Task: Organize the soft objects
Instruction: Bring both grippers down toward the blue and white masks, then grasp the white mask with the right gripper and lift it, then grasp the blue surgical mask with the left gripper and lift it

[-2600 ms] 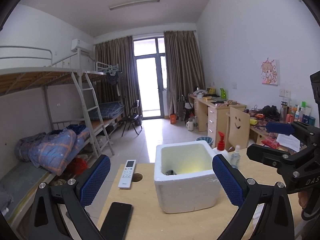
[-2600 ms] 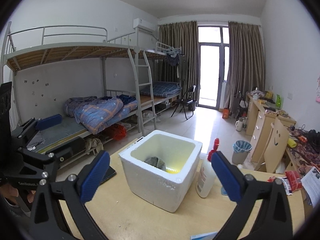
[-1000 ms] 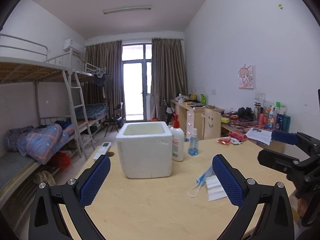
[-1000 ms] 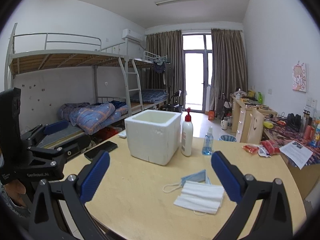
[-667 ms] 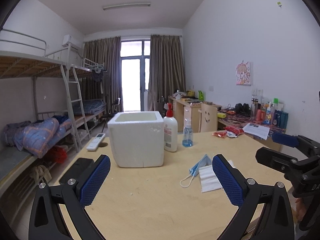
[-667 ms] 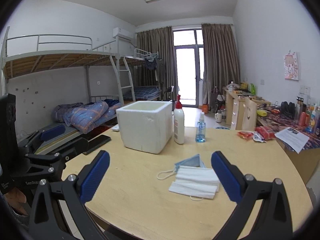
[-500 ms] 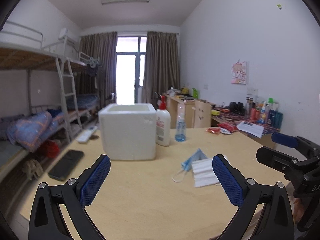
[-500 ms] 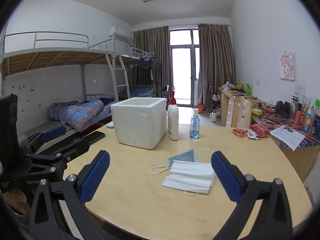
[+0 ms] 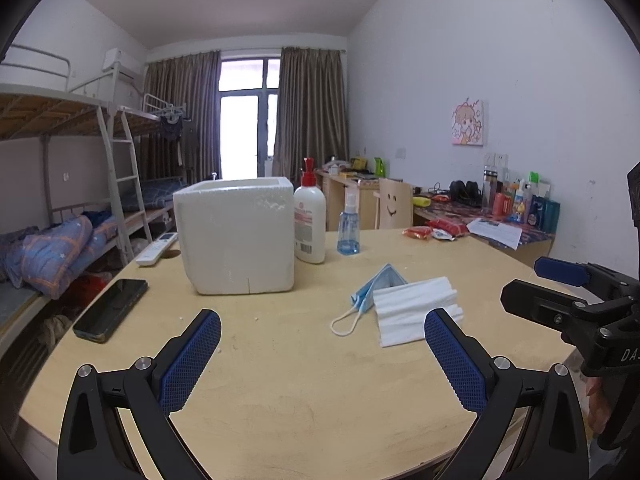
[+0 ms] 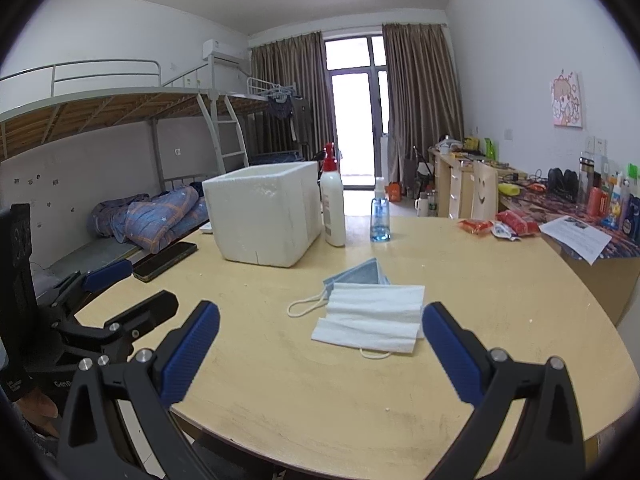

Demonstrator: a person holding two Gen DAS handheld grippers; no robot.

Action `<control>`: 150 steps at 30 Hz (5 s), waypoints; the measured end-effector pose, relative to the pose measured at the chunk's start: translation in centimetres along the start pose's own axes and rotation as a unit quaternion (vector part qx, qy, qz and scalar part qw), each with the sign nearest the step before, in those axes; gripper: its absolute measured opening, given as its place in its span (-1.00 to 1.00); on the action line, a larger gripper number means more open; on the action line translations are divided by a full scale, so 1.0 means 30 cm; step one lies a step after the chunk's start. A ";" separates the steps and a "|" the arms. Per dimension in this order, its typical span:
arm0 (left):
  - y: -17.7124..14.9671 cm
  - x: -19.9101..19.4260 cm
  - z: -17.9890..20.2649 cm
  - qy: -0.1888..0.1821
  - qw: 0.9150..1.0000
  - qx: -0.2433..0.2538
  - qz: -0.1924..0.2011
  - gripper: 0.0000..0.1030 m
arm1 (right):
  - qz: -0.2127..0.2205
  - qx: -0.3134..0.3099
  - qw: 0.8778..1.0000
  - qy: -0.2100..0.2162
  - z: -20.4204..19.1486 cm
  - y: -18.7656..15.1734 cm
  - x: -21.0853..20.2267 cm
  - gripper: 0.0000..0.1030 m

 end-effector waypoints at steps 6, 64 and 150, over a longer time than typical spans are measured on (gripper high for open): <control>-0.022 0.030 -0.003 0.002 1.000 -0.001 -0.017 0.98 | -0.014 0.006 1.000 -0.004 0.019 -0.025 0.019 0.99; -0.040 0.455 0.028 -0.022 0.986 -0.006 -0.165 0.98 | -0.170 0.054 0.984 0.020 0.278 -0.085 0.426 0.98; -0.006 0.627 0.414 -0.054 0.980 0.023 -0.189 -0.88 | -0.085 0.150 0.985 -0.031 0.587 -0.230 0.005 -0.79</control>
Point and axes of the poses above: each gripper's, at about its wrist camera, not at the fingertips, and x roughly the way its jaws point, z to its right, y to its top, the point moved 7 cm from there along x, roughly the way its jaws point, and after that the axes turned 7 degrees about -x, right-handed, at the moved point
